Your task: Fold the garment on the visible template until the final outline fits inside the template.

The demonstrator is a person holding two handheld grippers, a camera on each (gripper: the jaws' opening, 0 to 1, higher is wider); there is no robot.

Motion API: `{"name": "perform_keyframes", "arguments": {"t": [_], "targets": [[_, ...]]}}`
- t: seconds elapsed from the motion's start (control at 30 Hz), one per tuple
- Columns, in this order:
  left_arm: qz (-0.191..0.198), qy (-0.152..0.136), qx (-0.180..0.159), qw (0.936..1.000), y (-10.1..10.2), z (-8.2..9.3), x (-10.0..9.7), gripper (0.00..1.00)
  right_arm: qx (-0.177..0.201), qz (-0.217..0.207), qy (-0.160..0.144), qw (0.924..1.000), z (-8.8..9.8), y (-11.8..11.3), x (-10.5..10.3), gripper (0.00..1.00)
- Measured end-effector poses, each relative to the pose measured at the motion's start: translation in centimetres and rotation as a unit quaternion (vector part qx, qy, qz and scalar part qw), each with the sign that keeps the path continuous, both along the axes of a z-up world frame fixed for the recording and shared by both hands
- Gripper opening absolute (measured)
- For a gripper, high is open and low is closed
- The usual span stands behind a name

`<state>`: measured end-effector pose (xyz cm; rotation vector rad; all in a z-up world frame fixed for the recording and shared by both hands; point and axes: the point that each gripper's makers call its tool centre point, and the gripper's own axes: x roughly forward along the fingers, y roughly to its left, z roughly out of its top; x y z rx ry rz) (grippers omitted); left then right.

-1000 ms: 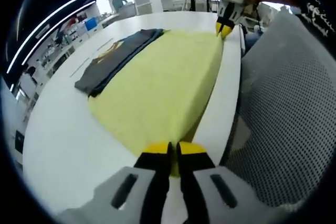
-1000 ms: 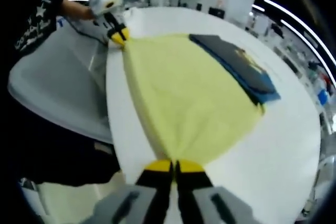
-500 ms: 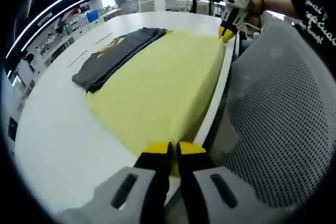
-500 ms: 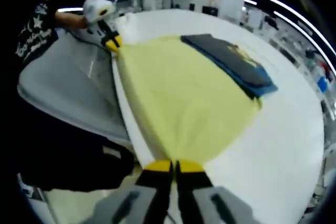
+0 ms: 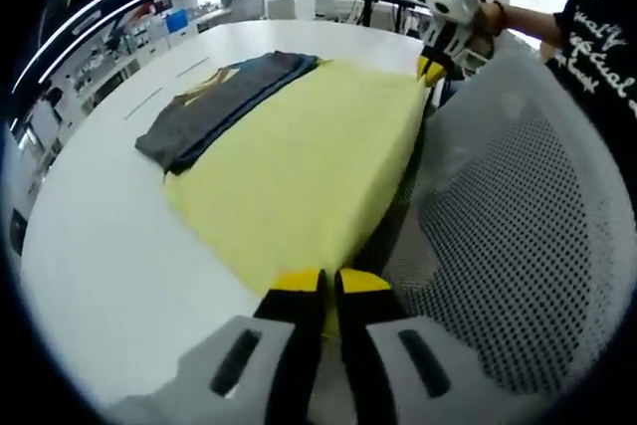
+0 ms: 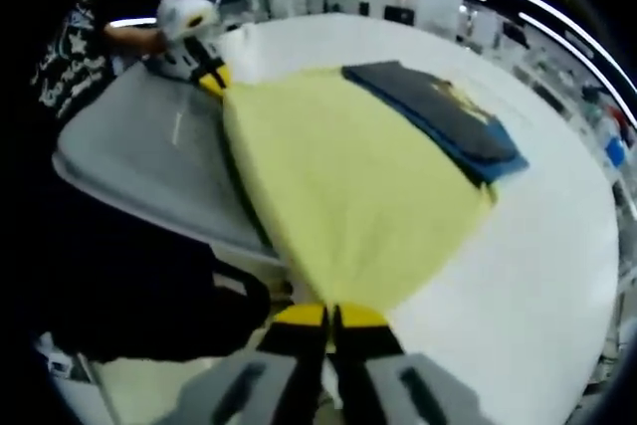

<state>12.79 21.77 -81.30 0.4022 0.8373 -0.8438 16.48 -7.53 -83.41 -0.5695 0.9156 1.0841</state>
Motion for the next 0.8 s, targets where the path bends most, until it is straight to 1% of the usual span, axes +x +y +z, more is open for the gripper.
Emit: {"name": "perform_keyframes", "arguments": {"t": [0.07, 0.17, 0.27, 0.43, 0.5, 0.6, 0.67, 0.8], "targets": [[0.0, 0.005, -0.002, 1.0, 0.1, 0.1, -0.2, 0.02, -0.001, 0.002, 0.003, 1.0, 0.3, 0.1, -0.4, 0.0], [0.01, 0.017, -0.019, 0.9996, -0.2, 0.7, -0.5, 0.02, -0.007, 0.005, 0.006, 0.9999, 0.6, 0.0, -0.9, 0.0], [0.011, 0.021, -0.023, 0.9995, -0.1, 0.9, -0.5, 0.02, -0.01, 0.004, 0.008, 0.9999, 1.0, 0.1, -1.1, 0.0], [0.015, 0.025, -0.032, 0.9991, 0.0, 1.8, 0.0, 0.02, -0.016, 0.008, 0.003, 0.9998, 1.8, 0.2, -0.9, 0.0], [0.018, 0.024, -0.037, 0.9989, 0.1, 2.2, 0.4, 0.02, -0.017, 0.009, 0.002, 0.9998, 2.0, 0.2, -0.8, 0.0], [0.019, 0.015, -0.038, 0.999, 0.1, 3.2, 1.2, 0.02, -0.019, 0.011, -0.005, 0.9997, 2.5, 0.2, -0.3, 0.0], [0.019, 0.009, -0.039, 0.999, 0.1, 3.9, 1.7, 0.02, -0.02, 0.014, -0.012, 0.9996, 3.0, 0.3, 0.0, 0.0], [0.017, -0.001, -0.039, 0.9991, 0.6, 4.7, 2.6, 0.02, -0.018, 0.014, -0.03, 0.9993, 4.1, 0.3, 1.1, 0.0]]}}
